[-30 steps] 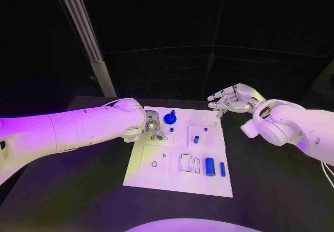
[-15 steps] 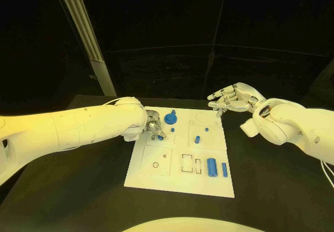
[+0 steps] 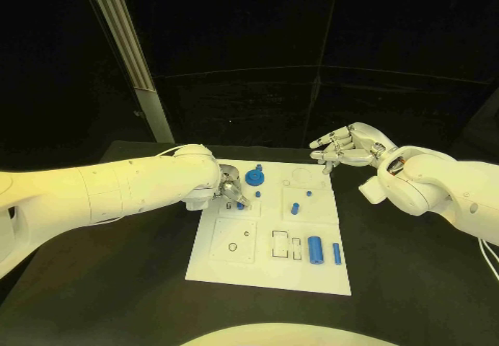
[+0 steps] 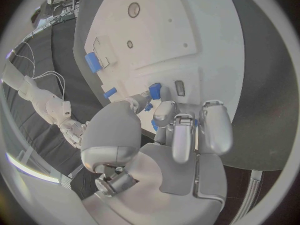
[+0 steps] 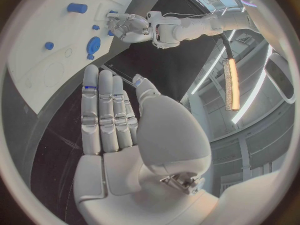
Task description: Assemble the parts on the task board
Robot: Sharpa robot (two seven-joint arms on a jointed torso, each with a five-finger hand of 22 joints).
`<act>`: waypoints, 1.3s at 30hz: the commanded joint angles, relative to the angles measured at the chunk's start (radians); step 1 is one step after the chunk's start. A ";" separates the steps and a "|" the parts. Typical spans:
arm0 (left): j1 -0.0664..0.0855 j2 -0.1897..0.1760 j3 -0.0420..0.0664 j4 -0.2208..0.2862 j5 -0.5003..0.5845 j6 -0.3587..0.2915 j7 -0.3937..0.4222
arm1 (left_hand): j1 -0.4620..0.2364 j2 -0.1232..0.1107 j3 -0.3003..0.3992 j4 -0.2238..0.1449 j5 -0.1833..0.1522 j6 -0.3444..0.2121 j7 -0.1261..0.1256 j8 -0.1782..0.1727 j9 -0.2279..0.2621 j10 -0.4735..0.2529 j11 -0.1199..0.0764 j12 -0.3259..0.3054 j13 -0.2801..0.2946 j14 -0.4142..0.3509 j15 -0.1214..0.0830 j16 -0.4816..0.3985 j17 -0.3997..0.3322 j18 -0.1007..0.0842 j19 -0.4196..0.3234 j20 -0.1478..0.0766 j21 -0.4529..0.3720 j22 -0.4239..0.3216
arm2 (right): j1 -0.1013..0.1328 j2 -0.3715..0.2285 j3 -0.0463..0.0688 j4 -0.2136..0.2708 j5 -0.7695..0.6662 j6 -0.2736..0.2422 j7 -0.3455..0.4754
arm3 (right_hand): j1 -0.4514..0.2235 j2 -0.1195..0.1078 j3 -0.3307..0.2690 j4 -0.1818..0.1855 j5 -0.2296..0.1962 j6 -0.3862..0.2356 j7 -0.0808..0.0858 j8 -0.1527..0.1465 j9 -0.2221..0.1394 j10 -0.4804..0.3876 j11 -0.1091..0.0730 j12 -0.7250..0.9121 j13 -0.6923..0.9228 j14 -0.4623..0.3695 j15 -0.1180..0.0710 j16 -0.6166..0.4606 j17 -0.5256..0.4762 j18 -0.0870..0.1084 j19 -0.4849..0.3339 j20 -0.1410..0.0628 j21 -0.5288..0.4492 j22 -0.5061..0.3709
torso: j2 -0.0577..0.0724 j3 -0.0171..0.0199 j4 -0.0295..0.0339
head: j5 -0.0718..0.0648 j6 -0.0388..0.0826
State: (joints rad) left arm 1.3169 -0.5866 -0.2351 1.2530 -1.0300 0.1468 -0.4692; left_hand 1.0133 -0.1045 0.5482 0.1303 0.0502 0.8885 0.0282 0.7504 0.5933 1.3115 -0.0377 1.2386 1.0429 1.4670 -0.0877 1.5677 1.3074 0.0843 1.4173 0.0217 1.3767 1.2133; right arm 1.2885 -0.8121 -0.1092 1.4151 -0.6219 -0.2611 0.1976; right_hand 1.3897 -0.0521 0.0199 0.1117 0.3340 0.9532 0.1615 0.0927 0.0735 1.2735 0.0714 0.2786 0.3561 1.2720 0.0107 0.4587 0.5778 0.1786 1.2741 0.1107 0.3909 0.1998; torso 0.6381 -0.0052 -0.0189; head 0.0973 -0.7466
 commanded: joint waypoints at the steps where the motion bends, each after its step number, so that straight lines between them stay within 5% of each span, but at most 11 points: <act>1: -0.002 0.003 -0.002 -0.002 0.005 0.015 -0.006 | -0.013 0.002 -0.009 0.002 0.005 0.006 0.001 0.002 0.001 0.008 -0.001 0.005 0.001 0.104 -0.008 0.003 0.263 -0.011 0.005 -0.005 0.004 0.001 | 0.002 0.002 0.001 0.001 -0.001 0.003 0.004 | 0.001 0.008 -0.001 -0.001 0.006 -0.005 0.000 0.005 0.001 -0.006 0.002 0.005 0.002 -0.005 -0.001 0.007 0.001 0.001 -0.009 0.001 0.003 0.001 | 0.000 0.0000 0.0000 | 0.000 0.002; 10: -0.002 0.005 -0.002 -0.004 0.005 -0.001 -0.005 | -0.066 -0.007 -0.073 0.047 0.003 0.013 0.002 0.003 0.005 0.012 0.000 0.010 0.005 0.104 -0.008 0.003 0.263 -0.012 0.007 -0.005 0.005 0.006 | 0.002 0.004 0.001 0.000 -0.001 0.003 0.003 | 0.001 0.009 -0.001 -0.001 0.006 -0.005 0.000 0.005 0.001 -0.006 0.002 0.005 0.002 -0.005 0.000 0.007 0.002 0.001 -0.010 0.001 0.003 0.001 | 0.000 0.0000 0.0002 | -0.002 0.002; 21: 0.000 -0.028 -0.001 0.023 0.031 -0.047 -0.004 | -0.164 -0.062 -0.309 0.160 -0.003 0.018 -0.007 0.003 0.012 0.016 -0.008 0.017 0.013 0.104 -0.015 0.003 0.263 -0.014 0.011 -0.012 0.007 0.015 | 0.002 0.006 0.000 -0.006 -0.001 0.004 0.005 | -0.001 0.010 -0.002 0.002 0.006 -0.006 0.001 0.005 0.002 -0.008 0.003 0.005 0.003 -0.007 0.000 0.008 0.002 0.001 -0.011 0.002 0.003 0.002 | 0.000 -0.0009 0.0000 | -0.003 0.004; 25: 0.009 -0.046 0.002 0.040 0.048 -0.055 -0.004 | -0.158 -0.053 -0.356 0.159 -0.004 0.015 -0.008 0.001 0.014 0.012 -0.009 0.013 0.007 0.104 -0.017 0.003 0.263 -0.013 0.010 -0.015 0.005 0.012 | 0.002 0.006 0.000 -0.010 -0.001 0.005 0.005 | -0.001 0.010 -0.002 0.002 0.006 -0.006 0.001 0.005 0.002 -0.008 0.003 0.005 0.003 -0.007 0.000 0.008 0.002 0.001 -0.011 0.002 0.003 0.002 | 0.000 -0.0012 0.0001 | -0.005 0.007; 29: 0.034 -0.064 0.008 0.049 0.093 -0.053 0.004 | -0.087 -0.026 -0.389 0.150 -0.001 -0.013 0.004 -0.015 0.010 -0.014 0.000 -0.010 -0.026 0.104 -0.009 0.003 0.263 -0.008 -0.001 -0.010 -0.011 -0.012 | 0.002 0.007 0.000 -0.015 -0.001 0.005 0.005 | -0.001 0.010 -0.002 0.002 0.006 -0.006 0.001 0.005 0.002 -0.008 0.003 0.005 0.003 -0.007 0.000 0.008 0.002 0.001 -0.011 0.002 0.003 0.002 | 0.001 -0.0001 -0.0008 | -0.003 0.011; 34: 0.069 -0.083 0.017 0.047 0.160 -0.016 0.046 | 0.027 0.000 -0.418 0.129 0.001 -0.076 0.039 -0.088 -0.041 -0.080 0.033 -0.073 -0.115 0.104 0.019 0.003 0.263 0.001 -0.026 0.011 -0.045 -0.061 | 0.002 0.011 0.000 -0.024 -0.001 0.006 0.005 | -0.002 0.010 -0.003 0.003 0.006 -0.006 0.001 0.005 0.001 -0.009 0.003 0.005 0.003 -0.008 0.001 0.008 0.002 0.001 -0.011 0.002 0.003 0.002 | 0.001 -0.0004 -0.0009 | -0.002 0.014; 39: 0.086 -0.081 0.032 0.003 0.187 0.040 0.066 | 0.121 0.028 -0.405 0.100 0.001 -0.086 0.057 -0.128 -0.082 -0.101 0.047 -0.090 -0.144 0.104 0.030 0.003 0.263 0.004 -0.030 0.027 -0.054 -0.071 | 0.002 0.013 0.000 -0.027 -0.001 0.007 0.004 | -0.002 0.010 -0.003 0.003 0.006 -0.006 0.001 0.005 0.001 -0.009 0.003 0.005 0.003 -0.008 0.001 0.008 0.002 0.001 -0.011 0.002 0.003 0.002 | 0.002 0.0002 0.0015 | -0.002 0.014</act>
State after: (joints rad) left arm 1.4006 -0.6700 -0.2035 1.2670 -0.8976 0.1310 -0.4400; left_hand 1.1260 -0.0786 0.1427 0.2352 0.0503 0.8054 0.0819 0.6253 0.5151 1.2147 0.0091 1.1500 0.8993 1.4651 -0.0639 1.5677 1.3074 0.0843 1.3863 0.0417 1.3269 1.1426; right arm 1.2883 -0.7994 -0.1095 1.3883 -0.6220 -0.2608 0.1970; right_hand 1.3897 -0.0521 0.0199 0.1117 0.3340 0.9532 0.1615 0.0927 0.0735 1.2701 0.0750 0.2786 0.3579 1.2721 0.0107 0.4625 0.5782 0.1786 1.2704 0.1143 0.3909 0.2003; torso 0.6394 -0.0054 -0.0193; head 0.0964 -0.7323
